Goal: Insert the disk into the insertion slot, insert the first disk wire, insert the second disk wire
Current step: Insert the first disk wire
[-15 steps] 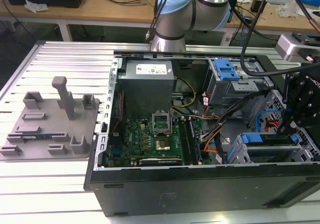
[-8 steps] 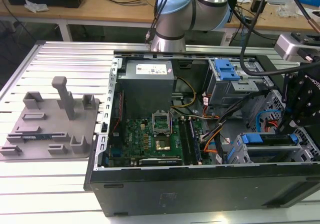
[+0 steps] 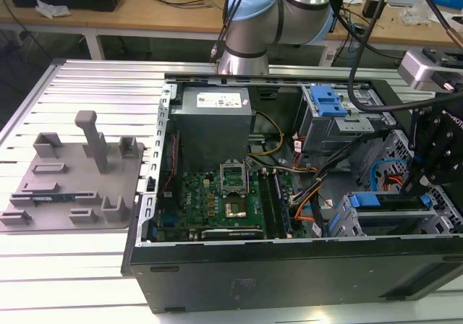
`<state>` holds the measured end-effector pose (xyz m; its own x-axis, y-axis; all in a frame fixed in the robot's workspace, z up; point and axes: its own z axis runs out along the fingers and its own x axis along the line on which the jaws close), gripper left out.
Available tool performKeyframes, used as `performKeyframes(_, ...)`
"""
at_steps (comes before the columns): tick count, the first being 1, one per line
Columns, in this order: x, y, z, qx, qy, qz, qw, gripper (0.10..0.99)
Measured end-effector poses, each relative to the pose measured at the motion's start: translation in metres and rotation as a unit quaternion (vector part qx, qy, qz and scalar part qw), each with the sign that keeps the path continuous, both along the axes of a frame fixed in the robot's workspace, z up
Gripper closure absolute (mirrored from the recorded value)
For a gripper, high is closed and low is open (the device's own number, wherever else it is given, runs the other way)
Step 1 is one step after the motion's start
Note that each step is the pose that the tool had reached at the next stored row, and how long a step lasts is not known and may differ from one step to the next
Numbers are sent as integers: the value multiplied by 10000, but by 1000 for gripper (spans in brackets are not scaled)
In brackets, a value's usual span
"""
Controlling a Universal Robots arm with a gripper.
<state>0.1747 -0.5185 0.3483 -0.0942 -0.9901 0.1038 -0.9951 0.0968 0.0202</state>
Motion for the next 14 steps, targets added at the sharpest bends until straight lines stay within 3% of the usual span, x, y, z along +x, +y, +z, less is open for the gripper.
performKeyframes(14, 0, -1, -40, 0, 0, 7, 10000, 922)
